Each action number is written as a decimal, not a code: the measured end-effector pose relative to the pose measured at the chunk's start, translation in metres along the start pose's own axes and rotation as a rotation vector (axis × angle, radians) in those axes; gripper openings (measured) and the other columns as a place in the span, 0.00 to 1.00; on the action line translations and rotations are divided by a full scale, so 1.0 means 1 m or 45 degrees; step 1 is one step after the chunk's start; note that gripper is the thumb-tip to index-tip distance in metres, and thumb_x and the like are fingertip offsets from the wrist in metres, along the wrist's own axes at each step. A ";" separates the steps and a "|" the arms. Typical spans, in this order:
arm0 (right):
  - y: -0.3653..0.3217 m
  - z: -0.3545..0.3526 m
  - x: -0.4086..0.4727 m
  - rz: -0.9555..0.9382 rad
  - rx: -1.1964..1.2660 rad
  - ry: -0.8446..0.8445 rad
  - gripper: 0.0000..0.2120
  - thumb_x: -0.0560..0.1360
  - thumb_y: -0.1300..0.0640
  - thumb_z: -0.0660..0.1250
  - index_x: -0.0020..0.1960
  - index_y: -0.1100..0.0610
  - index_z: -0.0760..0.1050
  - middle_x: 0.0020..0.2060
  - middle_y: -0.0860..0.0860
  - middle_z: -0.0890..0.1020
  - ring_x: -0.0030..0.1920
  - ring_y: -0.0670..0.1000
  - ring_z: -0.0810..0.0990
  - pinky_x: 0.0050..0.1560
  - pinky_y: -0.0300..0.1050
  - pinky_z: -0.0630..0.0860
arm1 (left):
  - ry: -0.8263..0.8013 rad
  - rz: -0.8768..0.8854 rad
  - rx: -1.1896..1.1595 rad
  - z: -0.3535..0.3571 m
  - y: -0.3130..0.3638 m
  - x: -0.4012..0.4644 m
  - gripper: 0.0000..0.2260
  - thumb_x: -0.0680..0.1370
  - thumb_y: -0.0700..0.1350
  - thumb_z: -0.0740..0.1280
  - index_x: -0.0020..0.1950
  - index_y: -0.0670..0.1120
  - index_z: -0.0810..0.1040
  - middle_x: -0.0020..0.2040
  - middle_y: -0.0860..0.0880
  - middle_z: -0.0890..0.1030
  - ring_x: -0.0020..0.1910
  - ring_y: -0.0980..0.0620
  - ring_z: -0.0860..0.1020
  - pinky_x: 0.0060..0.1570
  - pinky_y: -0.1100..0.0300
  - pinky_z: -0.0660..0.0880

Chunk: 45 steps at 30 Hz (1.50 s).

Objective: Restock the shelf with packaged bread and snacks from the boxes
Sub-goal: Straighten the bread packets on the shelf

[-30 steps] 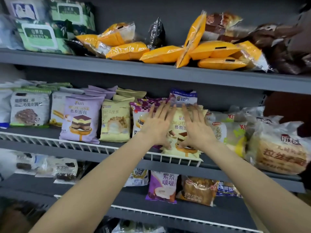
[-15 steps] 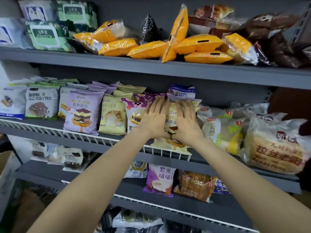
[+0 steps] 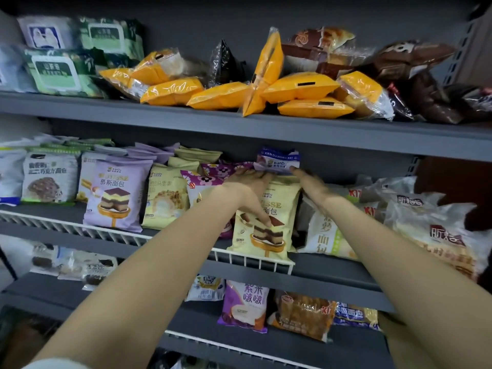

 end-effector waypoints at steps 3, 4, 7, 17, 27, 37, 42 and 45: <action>0.004 0.000 0.006 -0.037 -0.037 -0.045 0.25 0.79 0.43 0.56 0.71 0.56 0.66 0.69 0.54 0.71 0.69 0.55 0.68 0.67 0.45 0.63 | 0.051 -0.033 0.080 0.003 0.005 -0.005 0.52 0.65 0.63 0.74 0.77 0.50 0.46 0.78 0.47 0.55 0.76 0.46 0.56 0.73 0.52 0.55; 0.003 -0.001 0.008 -0.057 -0.056 -0.044 0.23 0.80 0.45 0.56 0.70 0.56 0.67 0.68 0.54 0.71 0.68 0.55 0.69 0.65 0.45 0.63 | 0.080 -0.046 0.125 0.003 0.006 -0.006 0.51 0.65 0.64 0.73 0.77 0.50 0.47 0.78 0.47 0.55 0.76 0.46 0.55 0.73 0.52 0.53; -0.005 -0.001 0.006 -0.128 -0.218 -0.093 0.19 0.81 0.51 0.54 0.68 0.58 0.69 0.63 0.53 0.74 0.65 0.55 0.71 0.62 0.44 0.66 | 0.105 -0.079 0.137 0.004 0.006 -0.005 0.51 0.64 0.65 0.72 0.77 0.50 0.48 0.78 0.47 0.56 0.76 0.45 0.55 0.73 0.51 0.52; -0.010 0.002 -0.013 -0.399 -0.517 -0.120 0.19 0.81 0.50 0.56 0.69 0.53 0.68 0.68 0.54 0.71 0.65 0.55 0.71 0.53 0.40 0.64 | 0.215 -0.068 0.065 0.005 0.015 -0.014 0.47 0.66 0.61 0.72 0.76 0.49 0.50 0.77 0.48 0.57 0.75 0.47 0.56 0.74 0.48 0.45; 0.006 0.007 -0.027 -0.406 -0.694 -0.209 0.40 0.70 0.47 0.72 0.75 0.48 0.56 0.77 0.49 0.52 0.76 0.52 0.55 0.70 0.45 0.60 | 0.292 -0.065 0.053 0.005 0.016 -0.025 0.42 0.69 0.52 0.73 0.75 0.46 0.53 0.73 0.45 0.65 0.73 0.47 0.63 0.75 0.51 0.51; 0.022 -0.062 -0.077 -0.519 -1.236 0.230 0.32 0.74 0.50 0.65 0.74 0.56 0.59 0.69 0.57 0.65 0.68 0.59 0.63 0.65 0.49 0.65 | 0.775 0.214 -0.037 0.002 0.086 -0.029 0.24 0.75 0.37 0.61 0.71 0.43 0.65 0.70 0.45 0.67 0.69 0.46 0.66 0.67 0.56 0.64; 0.045 -0.074 -0.078 -0.142 -1.744 -0.201 0.31 0.69 0.45 0.71 0.67 0.56 0.69 0.67 0.55 0.71 0.69 0.55 0.68 0.63 0.45 0.65 | 0.426 0.202 0.062 0.029 0.128 0.007 0.37 0.72 0.47 0.70 0.76 0.42 0.56 0.76 0.45 0.59 0.74 0.47 0.60 0.70 0.57 0.61; 0.059 -0.063 -0.062 -0.311 -1.670 -0.112 0.20 0.77 0.57 0.63 0.67 0.60 0.69 0.65 0.56 0.73 0.66 0.58 0.70 0.64 0.46 0.65 | 0.316 0.108 0.064 0.045 0.133 0.018 0.47 0.62 0.50 0.78 0.74 0.39 0.59 0.73 0.42 0.64 0.72 0.45 0.65 0.69 0.57 0.63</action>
Point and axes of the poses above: each hand's wrist, its own x-axis towards the middle knuckle, its own z-axis out of the palm, y = z × x, the point moved 4 cm from there along x, towards the middle knuckle
